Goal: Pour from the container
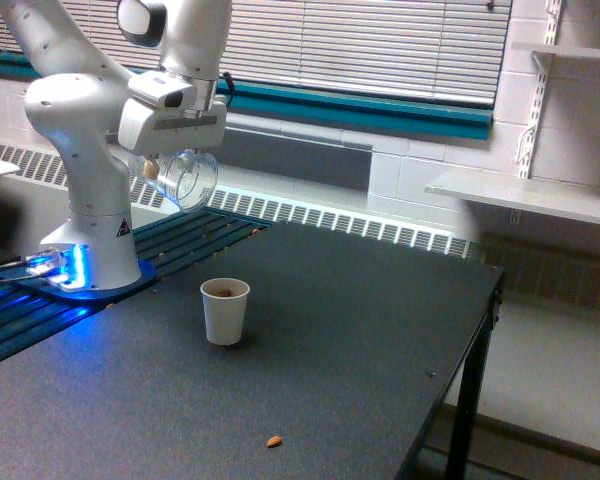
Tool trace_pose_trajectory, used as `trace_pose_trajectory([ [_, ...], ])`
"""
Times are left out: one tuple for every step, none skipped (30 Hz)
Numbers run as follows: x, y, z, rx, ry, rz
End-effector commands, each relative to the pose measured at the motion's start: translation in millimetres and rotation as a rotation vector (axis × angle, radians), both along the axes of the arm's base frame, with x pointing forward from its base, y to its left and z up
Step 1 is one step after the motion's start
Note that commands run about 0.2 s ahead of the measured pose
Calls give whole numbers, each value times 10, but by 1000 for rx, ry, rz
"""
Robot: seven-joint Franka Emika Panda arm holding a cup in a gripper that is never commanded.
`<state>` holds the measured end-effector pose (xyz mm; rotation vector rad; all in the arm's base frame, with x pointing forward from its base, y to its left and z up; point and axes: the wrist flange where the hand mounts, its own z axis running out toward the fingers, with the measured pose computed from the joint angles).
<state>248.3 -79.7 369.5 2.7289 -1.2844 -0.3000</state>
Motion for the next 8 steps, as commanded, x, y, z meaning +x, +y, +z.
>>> trace_pose_trajectory([
  [-4,12,-37,3,19,21],
  [-1,13,-35,3,18,22],
  [3,14,-34,3,16,22],
  [8,16,-33,3,13,21],
  [12,13,-32,2,10,25],
  [17,10,-31,6,4,30],
  [21,17,-30,7,1,29],
  [29,29,-33,-1,-2,22],
])
